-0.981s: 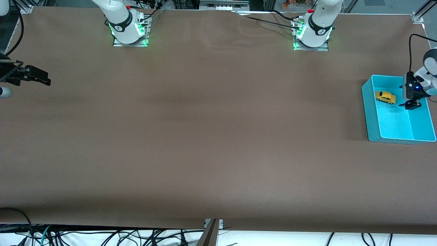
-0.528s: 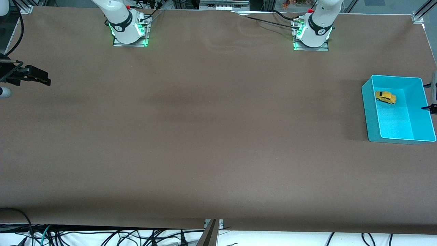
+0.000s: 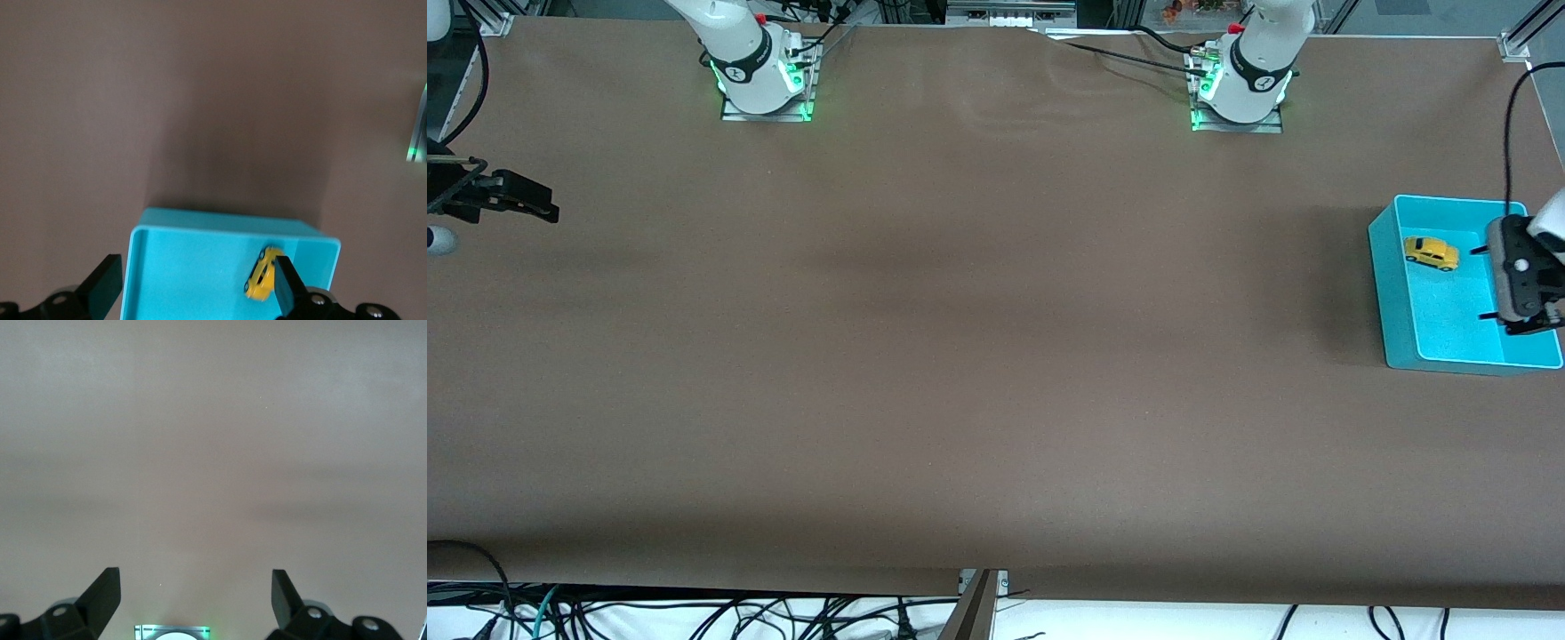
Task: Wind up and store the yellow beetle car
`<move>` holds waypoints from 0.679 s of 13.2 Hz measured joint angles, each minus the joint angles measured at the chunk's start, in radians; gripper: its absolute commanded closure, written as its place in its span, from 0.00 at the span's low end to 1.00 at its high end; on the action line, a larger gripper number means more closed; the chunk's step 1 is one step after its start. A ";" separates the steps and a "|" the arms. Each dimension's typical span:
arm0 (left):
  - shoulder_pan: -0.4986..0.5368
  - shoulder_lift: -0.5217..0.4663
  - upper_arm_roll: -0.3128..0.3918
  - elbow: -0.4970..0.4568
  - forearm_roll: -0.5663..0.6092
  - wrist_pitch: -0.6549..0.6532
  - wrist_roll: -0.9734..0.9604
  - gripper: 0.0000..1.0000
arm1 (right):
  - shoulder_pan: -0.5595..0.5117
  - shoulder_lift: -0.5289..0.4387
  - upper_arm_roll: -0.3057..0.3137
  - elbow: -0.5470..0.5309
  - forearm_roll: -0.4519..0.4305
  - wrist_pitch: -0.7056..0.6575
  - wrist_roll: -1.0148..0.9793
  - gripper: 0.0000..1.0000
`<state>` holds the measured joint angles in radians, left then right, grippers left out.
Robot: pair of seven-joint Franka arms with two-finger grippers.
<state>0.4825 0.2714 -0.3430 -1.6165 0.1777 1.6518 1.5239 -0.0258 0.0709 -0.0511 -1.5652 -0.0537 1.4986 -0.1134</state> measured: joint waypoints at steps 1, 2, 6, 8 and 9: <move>-0.047 0.002 0.000 0.023 -0.001 -0.046 -0.094 0.00 | 0.000 0.000 0.000 0.000 0.000 0.000 0.000 0.00; -0.087 0.004 0.000 0.047 -0.003 -0.083 -0.182 0.00 | 0.000 0.000 0.000 0.000 0.000 0.000 0.000 0.00; -0.247 0.007 0.034 0.118 -0.008 -0.118 -0.528 0.00 | 0.000 0.000 0.000 0.000 0.000 0.000 0.000 0.00; -0.357 -0.021 0.089 0.135 -0.011 -0.118 -0.798 0.00 | 0.000 0.000 0.000 0.000 0.000 0.000 0.000 0.00; -0.380 -0.043 0.099 0.136 -0.027 -0.117 -0.932 0.00 | 0.000 0.000 -0.001 0.000 0.000 0.000 0.000 0.00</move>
<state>0.1021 0.2287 -0.2443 -1.4802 0.1510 1.5348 0.5918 -0.0260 0.0709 -0.0516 -1.5652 -0.0537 1.4986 -0.1134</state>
